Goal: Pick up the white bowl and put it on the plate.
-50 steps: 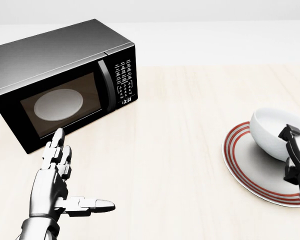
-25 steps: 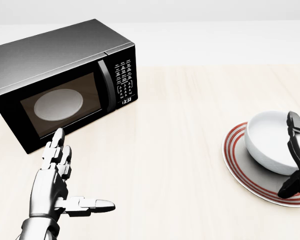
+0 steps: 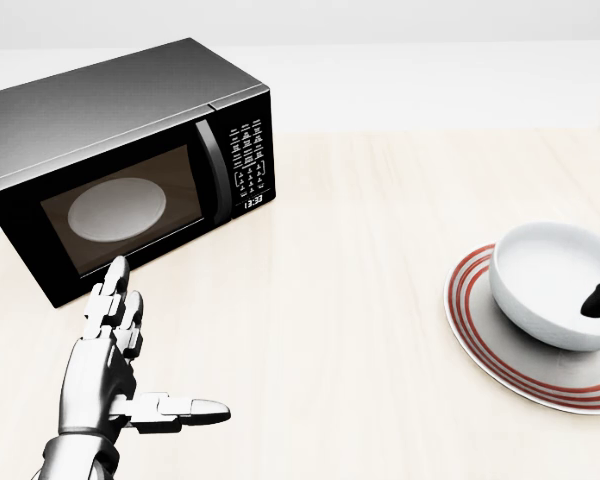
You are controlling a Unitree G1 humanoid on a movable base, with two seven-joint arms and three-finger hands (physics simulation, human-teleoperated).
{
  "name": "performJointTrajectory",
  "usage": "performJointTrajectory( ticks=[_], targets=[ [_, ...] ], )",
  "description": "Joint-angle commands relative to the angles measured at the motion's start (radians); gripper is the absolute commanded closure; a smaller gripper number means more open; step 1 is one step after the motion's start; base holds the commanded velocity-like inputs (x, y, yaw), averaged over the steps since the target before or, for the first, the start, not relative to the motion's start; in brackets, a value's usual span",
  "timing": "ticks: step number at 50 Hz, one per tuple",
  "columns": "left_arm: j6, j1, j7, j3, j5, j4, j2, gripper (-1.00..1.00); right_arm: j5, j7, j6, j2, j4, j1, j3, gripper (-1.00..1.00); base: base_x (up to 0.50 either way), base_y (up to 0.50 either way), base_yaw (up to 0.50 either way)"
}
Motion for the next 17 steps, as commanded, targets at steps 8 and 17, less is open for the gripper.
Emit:
performJointTrajectory(
  ticks=[8, 17],
  targets=[
    [0.0, 0.0, 0.0, 0.0, 0.0, 0.0, 0.0, -1.0, 0.049, 0.3, 0.0, -0.064, -0.468, -0.074, -0.089, -1.0, 0.0, 0.0, 0.0],
    [0.0, 0.0, 0.0, 0.0, 0.0, 0.0, 0.0, -1.0, 0.053, 0.334, 0.0, -0.073, -0.656, -0.105, -0.096, -1.0, 0.0, 0.0, 0.0]
  ],
)
